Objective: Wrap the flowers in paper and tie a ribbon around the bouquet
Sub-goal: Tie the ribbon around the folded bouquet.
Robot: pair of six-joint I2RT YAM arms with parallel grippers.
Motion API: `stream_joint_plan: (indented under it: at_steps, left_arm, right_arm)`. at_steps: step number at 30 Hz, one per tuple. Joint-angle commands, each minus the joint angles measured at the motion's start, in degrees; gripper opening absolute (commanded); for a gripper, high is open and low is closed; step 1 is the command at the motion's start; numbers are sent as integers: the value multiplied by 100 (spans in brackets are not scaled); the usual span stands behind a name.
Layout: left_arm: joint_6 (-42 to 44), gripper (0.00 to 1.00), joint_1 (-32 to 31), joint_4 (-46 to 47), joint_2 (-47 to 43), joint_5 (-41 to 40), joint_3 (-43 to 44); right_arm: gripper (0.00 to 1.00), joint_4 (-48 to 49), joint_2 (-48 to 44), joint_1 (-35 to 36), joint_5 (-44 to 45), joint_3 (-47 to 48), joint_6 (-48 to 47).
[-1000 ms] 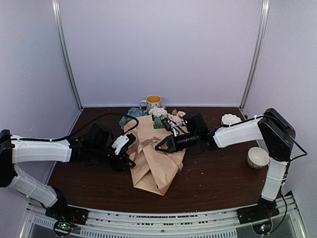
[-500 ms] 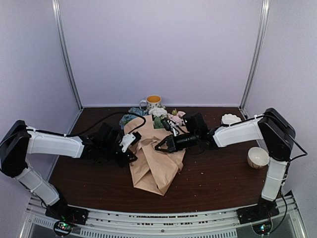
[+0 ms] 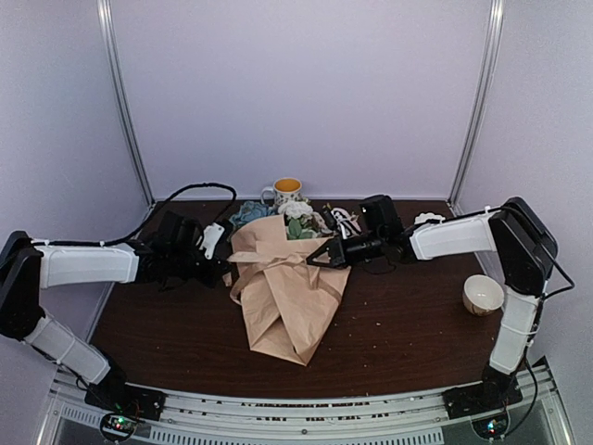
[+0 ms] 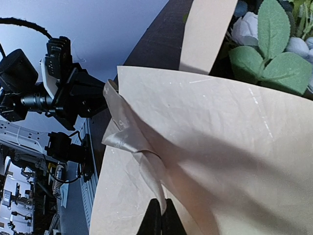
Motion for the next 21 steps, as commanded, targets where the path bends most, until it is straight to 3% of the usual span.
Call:
stream_joint_plan:
  at_steps: [1, 13, 21]
  left_arm:
    - [-394, 0, 318, 3, -14, -17, -92]
    - [-959, 0, 998, 362, -320, -6, -729]
    - [-1114, 0, 1285, 651, -305, 144, -1010]
  right_arm:
    - [0, -572, -263, -133, 93, 108, -455]
    - [0, -1029, -1135, -1026, 599, -780, -793]
    - [0, -531, -1525, -1548, 678, -1787, -535]
